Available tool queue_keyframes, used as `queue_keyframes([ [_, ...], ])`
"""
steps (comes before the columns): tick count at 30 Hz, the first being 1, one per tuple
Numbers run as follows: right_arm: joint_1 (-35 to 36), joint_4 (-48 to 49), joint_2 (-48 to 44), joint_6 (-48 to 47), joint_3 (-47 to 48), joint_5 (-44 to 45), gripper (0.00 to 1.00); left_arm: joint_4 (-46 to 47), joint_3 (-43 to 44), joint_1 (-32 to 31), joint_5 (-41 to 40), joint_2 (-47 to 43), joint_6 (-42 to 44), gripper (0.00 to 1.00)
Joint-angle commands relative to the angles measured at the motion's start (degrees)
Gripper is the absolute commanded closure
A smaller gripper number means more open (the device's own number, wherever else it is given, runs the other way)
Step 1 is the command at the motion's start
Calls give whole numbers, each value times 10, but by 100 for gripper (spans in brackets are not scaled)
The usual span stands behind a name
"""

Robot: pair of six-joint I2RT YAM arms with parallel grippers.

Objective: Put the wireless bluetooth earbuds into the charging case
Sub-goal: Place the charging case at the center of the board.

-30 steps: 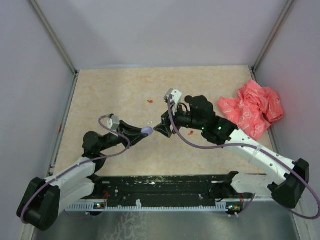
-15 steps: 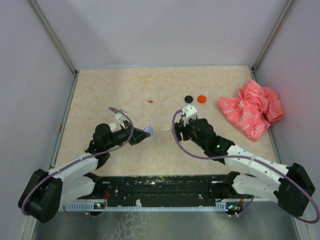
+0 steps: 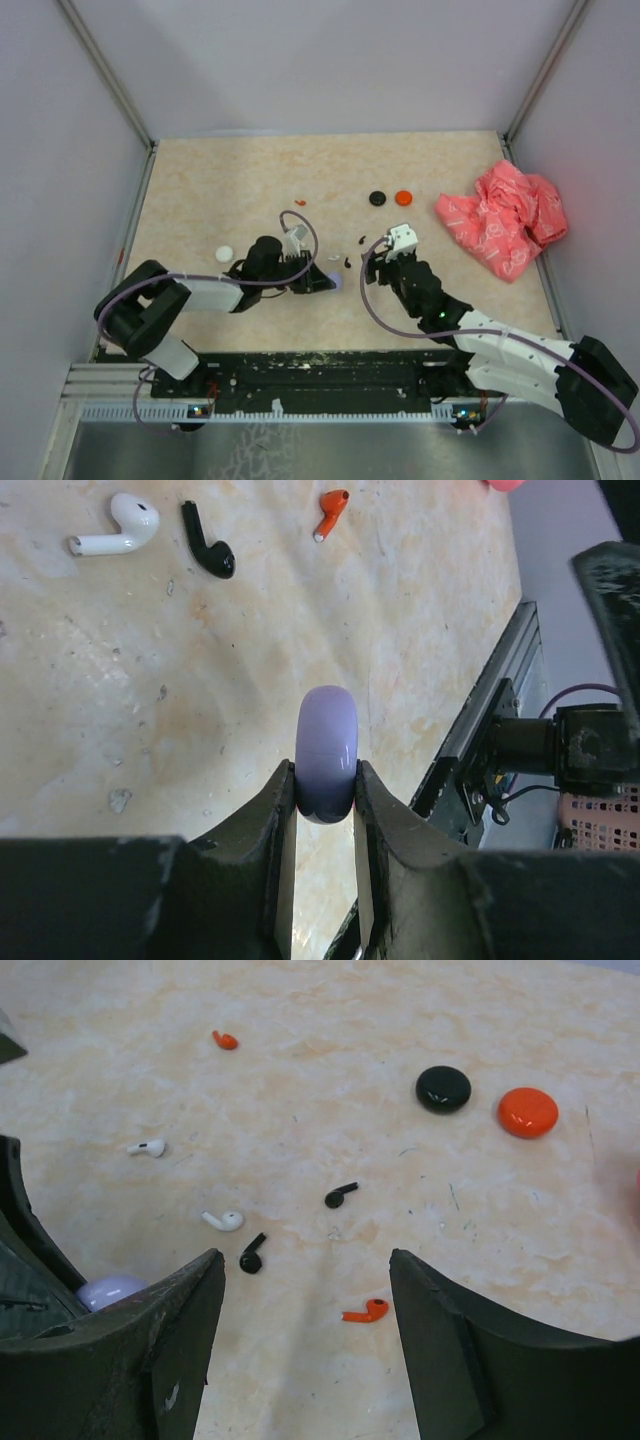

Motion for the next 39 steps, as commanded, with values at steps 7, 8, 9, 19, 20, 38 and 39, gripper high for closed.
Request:
queue_keyframes([
  [7, -6, 91, -13, -13, -17, 42, 34, -98, 59, -39, -64, 74, -28, 76],
  [8, -6, 94, -13, -13, -19, 42, 33, -113, 64, -43, -70, 76, -23, 75],
  [9, -6, 97, -12, -13, -22, 43, 34, -127, 69, -46, -79, 79, -18, 74],
  [19, -6, 103, -11, -12, -27, 48, 34, -238, 88, -56, -166, 30, 18, 45],
  [20, -6, 103, -11, -12, -28, 48, 34, -248, 88, -57, -175, 24, 21, 40],
  [38, -6, 100, -13, -11, -28, 50, 34, -504, 95, -56, -421, -185, 33, 0],
  [39, -6, 100, -13, -10, -28, 50, 34, -529, 101, -56, -439, -192, 33, 0],
])
